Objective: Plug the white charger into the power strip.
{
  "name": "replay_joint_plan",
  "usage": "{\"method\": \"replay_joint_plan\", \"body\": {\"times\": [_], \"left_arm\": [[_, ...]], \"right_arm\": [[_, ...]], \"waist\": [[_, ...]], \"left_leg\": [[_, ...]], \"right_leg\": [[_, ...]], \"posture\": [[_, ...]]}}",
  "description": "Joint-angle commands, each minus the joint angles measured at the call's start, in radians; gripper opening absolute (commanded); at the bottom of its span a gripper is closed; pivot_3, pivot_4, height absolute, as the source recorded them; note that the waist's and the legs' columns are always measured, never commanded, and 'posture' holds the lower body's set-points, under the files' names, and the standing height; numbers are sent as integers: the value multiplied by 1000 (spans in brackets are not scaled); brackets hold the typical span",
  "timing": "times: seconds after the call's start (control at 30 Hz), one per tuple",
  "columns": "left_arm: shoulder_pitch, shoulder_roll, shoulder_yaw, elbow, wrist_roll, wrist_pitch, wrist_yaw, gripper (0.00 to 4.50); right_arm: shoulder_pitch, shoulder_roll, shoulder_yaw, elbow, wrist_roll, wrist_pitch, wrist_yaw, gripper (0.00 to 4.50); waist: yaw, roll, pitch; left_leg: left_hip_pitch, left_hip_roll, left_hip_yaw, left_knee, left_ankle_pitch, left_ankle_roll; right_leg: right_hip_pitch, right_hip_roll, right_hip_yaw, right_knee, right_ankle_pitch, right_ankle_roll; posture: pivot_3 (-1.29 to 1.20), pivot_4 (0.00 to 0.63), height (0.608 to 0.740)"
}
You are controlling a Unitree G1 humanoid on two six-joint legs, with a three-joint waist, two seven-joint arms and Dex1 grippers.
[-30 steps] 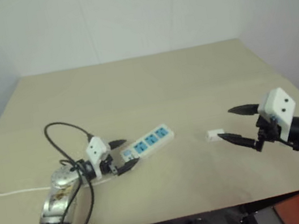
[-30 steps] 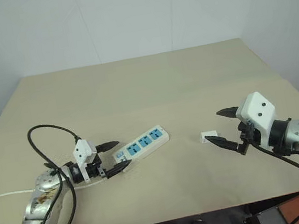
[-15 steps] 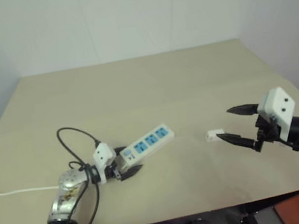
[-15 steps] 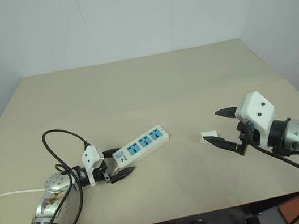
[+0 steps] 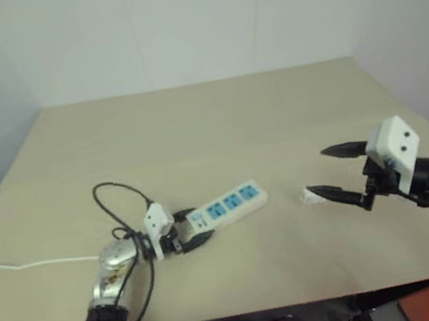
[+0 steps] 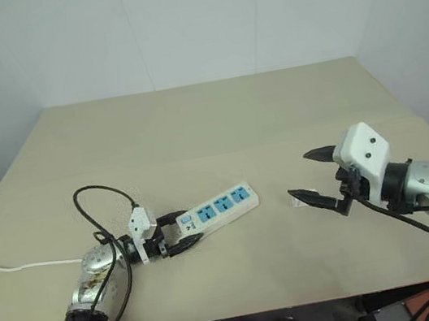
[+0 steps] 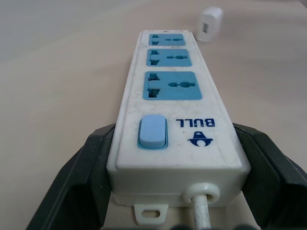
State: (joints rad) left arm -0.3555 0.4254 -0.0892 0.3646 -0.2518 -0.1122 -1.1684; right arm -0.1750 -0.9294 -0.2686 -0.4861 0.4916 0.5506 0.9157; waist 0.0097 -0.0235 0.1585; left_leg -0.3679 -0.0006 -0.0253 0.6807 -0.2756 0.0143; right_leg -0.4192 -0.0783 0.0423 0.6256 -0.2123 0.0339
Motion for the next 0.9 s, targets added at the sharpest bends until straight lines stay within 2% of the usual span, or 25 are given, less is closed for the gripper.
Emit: {"method": "replay_joint_plan", "body": {"times": [0.03, 0.17, 0.27, 0.47, 0.63, 0.73, 0.9], "left_arm": [[-3, 48, -36, -62, -13, 14, -103, 3266], [-1, 121, -45, -130, -51, 32, -208, 3266], [21, 126, -70, -126, -36, 15, -237, 3266], [22, 106, -111, -107, -2, 6, -226, 3266], [6, 107, -126, -98, 7, 12, -227, 3266], [9, 107, -133, -105, 11, 21, -219, 3266], [18, 112, -146, -128, 20, 43, -206, 3266]], "right_arm": [[-53, -29, 26, 41, -14, -41, 39, 4330], [-117, -40, 93, 115, -44, -83, 91, 4330], [-185, -22, 158, 179, -70, -99, 118, 4330], [-350, -57, 379, 298, -207, -62, 205, 4330], [-562, -109, 624, 316, -382, 110, 314, 4330], [-653, -85, 729, 368, -480, 133, 341, 4330], [-713, -34, 827, 463, -576, 102, 394, 4330]], "waist": [[-3, 0, 0], [-12, -1, 1], [-20, -1, 1], [-20, -1, 1], [-21, 0, 2], [-19, 0, 2], [-17, 0, 2]], "left_leg": [[0, 0, 0, 0, 0, 0], [-1, 1, 0, 0, 0, 0], [-1, 1, 0, 0, 0, 0], [-1, 1, 0, 0, 0, 0], [-2, 1, 0, 0, 0, 0], [-2, 1, 0, 0, 0, 0], [-3, 1, 0, 0, 0, 0]], "right_leg": [[0, 0, 0, 0, 0, 0], [-2, 0, 0, 0, 0, 0], [-2, 0, 0, 0, 0, 0], [-2, 0, -1, 0, 0, 0], [-4, 0, 0, -1, 0, 0], [-4, 0, -1, -1, 0, 0], [-4, 0, -1, -1, 0, 0]], "posture": [[0, 150, 740], [0, 150, 740], [0, 150, 740], [0, 150, 740], [0, 150, 740], [0, 150, 740], [0, 150, 740]]}}
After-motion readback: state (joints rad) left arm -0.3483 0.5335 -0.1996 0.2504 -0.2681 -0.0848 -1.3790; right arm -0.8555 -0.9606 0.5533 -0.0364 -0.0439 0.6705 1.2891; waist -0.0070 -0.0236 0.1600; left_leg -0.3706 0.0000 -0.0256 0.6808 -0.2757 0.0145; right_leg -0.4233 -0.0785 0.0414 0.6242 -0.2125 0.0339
